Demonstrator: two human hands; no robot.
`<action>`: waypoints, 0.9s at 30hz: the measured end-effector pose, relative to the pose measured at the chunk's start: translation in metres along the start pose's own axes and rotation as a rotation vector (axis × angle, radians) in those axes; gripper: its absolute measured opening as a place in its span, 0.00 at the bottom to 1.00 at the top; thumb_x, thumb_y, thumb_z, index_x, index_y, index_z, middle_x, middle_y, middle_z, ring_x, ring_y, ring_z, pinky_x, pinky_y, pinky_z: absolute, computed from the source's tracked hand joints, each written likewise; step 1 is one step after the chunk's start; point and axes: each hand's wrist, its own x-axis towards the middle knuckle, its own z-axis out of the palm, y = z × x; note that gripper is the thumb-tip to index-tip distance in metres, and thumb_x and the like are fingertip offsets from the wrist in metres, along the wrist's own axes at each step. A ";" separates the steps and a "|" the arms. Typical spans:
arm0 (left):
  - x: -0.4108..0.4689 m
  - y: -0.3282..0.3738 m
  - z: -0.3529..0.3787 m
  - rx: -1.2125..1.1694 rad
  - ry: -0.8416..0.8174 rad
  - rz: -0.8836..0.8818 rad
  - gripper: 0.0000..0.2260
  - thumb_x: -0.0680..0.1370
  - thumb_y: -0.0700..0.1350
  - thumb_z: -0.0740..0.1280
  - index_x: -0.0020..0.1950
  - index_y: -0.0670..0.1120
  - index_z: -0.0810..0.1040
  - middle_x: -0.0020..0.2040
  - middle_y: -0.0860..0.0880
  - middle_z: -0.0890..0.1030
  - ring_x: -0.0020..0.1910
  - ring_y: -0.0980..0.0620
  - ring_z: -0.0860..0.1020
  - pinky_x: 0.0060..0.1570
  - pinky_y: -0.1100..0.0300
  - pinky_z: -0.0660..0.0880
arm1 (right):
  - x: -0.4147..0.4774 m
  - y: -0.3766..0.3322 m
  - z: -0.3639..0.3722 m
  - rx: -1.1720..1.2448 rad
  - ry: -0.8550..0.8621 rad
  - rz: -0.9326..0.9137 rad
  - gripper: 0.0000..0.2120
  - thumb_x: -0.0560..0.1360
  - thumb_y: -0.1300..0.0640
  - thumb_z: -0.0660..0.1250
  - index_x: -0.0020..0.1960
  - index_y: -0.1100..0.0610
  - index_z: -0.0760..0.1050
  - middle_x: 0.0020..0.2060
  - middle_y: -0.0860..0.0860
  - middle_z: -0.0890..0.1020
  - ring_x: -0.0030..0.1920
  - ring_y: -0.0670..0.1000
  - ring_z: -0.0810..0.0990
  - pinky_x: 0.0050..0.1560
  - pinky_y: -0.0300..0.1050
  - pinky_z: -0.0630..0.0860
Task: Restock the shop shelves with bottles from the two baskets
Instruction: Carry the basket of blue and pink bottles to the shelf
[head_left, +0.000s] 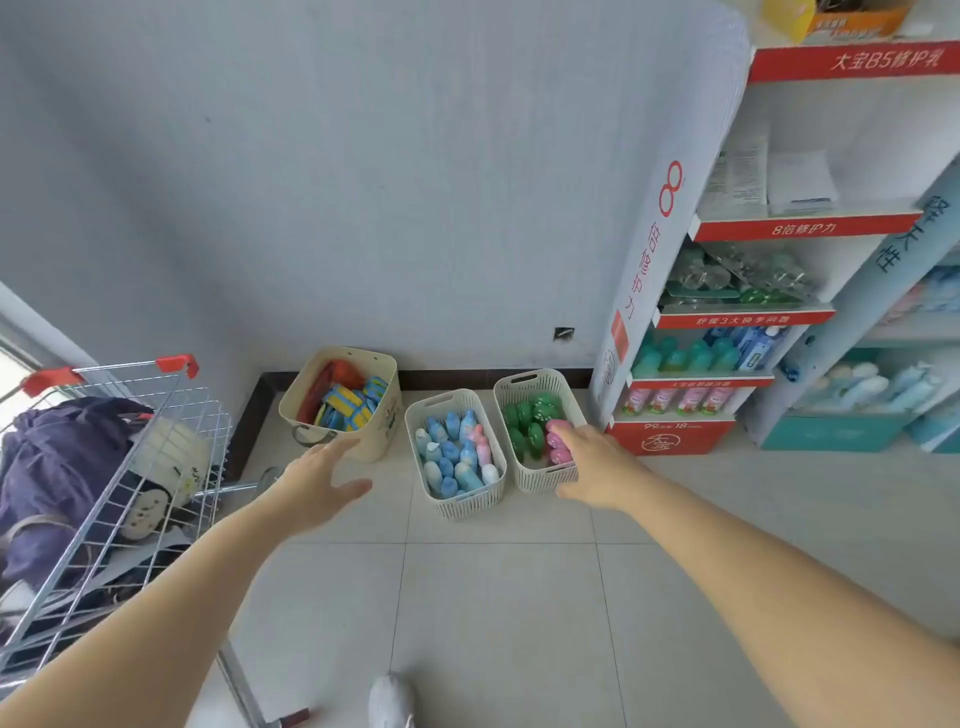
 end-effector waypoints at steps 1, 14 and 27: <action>0.005 -0.005 -0.002 -0.003 -0.002 -0.009 0.31 0.75 0.54 0.67 0.74 0.52 0.59 0.71 0.44 0.66 0.63 0.44 0.73 0.66 0.48 0.68 | 0.004 -0.004 0.002 -0.006 -0.013 0.000 0.39 0.72 0.50 0.69 0.76 0.52 0.52 0.70 0.55 0.64 0.72 0.57 0.61 0.66 0.55 0.68; 0.175 -0.083 -0.063 -0.009 -0.141 0.077 0.29 0.75 0.53 0.67 0.73 0.49 0.62 0.71 0.46 0.68 0.69 0.46 0.67 0.68 0.50 0.65 | 0.128 -0.068 0.016 0.093 -0.093 0.272 0.34 0.71 0.52 0.69 0.73 0.52 0.57 0.67 0.55 0.66 0.66 0.57 0.66 0.62 0.56 0.71; 0.295 -0.078 -0.052 0.066 -0.247 0.162 0.27 0.77 0.50 0.64 0.74 0.49 0.60 0.71 0.45 0.66 0.71 0.46 0.64 0.69 0.55 0.60 | 0.234 -0.096 0.025 0.376 -0.002 0.360 0.32 0.73 0.54 0.68 0.72 0.58 0.59 0.70 0.56 0.65 0.68 0.56 0.67 0.63 0.47 0.67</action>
